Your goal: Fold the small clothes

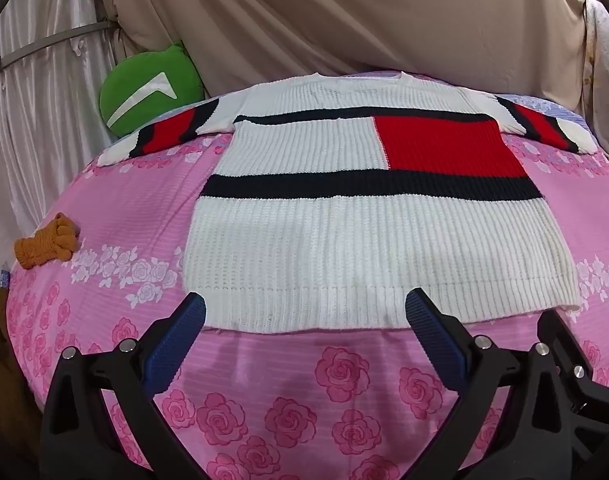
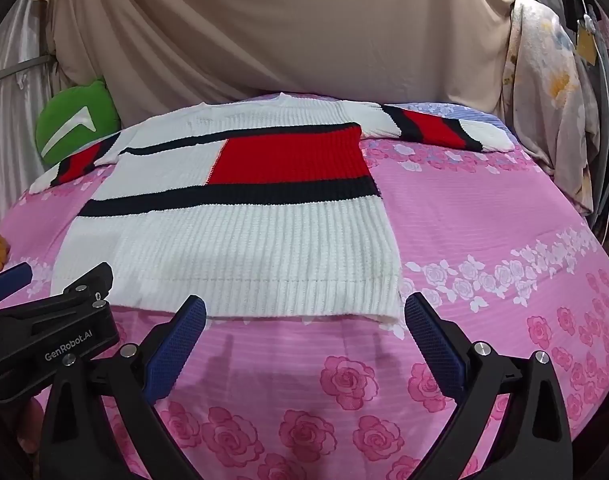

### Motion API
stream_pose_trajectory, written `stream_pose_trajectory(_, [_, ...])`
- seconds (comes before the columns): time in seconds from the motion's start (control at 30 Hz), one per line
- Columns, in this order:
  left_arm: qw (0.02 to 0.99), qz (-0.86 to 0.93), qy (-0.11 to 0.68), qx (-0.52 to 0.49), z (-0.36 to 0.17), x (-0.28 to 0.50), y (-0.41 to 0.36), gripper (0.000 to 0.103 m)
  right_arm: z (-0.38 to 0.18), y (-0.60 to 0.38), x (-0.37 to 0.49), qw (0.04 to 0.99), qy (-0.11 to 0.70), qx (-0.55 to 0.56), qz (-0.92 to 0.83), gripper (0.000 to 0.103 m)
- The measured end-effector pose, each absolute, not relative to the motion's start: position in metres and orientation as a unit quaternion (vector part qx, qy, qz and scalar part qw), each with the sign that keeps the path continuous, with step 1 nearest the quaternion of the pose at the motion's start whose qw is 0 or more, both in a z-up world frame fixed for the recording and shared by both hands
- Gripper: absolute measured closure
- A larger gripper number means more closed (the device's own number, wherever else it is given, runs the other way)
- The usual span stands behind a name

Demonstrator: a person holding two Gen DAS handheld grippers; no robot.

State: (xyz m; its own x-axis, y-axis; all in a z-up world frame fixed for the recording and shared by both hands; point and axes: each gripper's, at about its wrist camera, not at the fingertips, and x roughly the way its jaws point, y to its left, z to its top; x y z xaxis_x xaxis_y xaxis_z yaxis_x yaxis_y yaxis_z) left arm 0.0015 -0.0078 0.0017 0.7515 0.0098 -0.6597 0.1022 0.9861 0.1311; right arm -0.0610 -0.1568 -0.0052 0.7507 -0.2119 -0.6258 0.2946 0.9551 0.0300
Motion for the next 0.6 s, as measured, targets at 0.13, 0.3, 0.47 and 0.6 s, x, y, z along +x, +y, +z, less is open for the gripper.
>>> stream_pose_trajectory(0.13, [0.933,-0.026,0.351,0.078,0.0003,0.0028,-0.001,0.005,-0.0044,-0.1557,-0.0603,0.933,0.327,0.063,-0.135,0.005])
stream_pose_trajectory(0.3, [0.933,-0.027,0.349,0.079,0.0022,0.0028,0.0016,0.005,-0.0032,-0.1537,-0.0574,0.933,0.327,0.062,-0.135,0.005])
stream_pose_trajectory(0.47, [0.933,-0.027,0.349,0.078,0.0027,0.0031,0.0024,0.005,-0.0031,-0.1531,-0.0582,0.933,0.326,0.061,-0.137,0.005])
stream_pose_trajectory(0.6, [0.934,-0.027,0.349,0.078,0.0028,0.003,0.0025,0.005,-0.0032,-0.1538,-0.0588,0.933,0.326,0.063,-0.136,0.005])
